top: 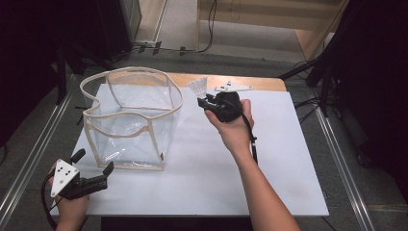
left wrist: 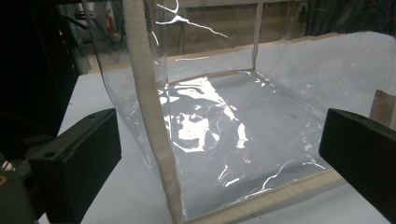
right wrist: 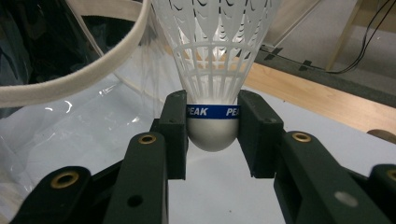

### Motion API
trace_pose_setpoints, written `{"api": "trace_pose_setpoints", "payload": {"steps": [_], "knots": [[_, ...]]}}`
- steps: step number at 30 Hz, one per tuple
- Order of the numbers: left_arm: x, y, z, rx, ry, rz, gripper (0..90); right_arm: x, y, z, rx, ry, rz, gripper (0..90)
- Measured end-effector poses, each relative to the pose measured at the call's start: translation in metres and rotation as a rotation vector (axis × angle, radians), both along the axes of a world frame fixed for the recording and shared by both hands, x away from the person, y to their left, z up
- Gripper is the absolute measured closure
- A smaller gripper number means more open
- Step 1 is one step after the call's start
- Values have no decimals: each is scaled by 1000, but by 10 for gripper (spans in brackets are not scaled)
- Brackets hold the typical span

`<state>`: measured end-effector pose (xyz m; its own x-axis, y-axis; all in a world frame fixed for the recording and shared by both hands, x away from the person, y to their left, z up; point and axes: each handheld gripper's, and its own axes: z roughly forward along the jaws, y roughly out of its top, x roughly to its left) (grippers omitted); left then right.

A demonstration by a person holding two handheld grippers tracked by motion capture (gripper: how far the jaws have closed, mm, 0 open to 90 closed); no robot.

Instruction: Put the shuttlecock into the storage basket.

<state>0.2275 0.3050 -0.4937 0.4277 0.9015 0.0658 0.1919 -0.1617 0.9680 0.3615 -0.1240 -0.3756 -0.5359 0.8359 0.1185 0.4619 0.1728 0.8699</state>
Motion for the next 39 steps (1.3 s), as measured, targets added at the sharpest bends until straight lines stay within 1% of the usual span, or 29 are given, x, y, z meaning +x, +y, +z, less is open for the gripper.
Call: {"api": "trace_pose_setpoints", "payload": {"steps": [5, 9, 16, 30, 39], "knots": [[0, 0, 0, 0, -1, 0, 0, -3, 3, 5, 5, -28, -2, 628], [0, 0, 0, 3, -1, 0, 0, -4, 5, 9, 9, -58, 5, 628], [0, 0, 0, 3, -1, 0, 0, -7, 9, 15, 28, -95, 15, 628], [0, 0, 0, 1, -2, 0, 0, -13, 19, 26, 50, -133, 46, 628], [0, 0, 0, -1, -1, 0, 0, -17, 26, 31, 72, -137, 70, 628]]}}
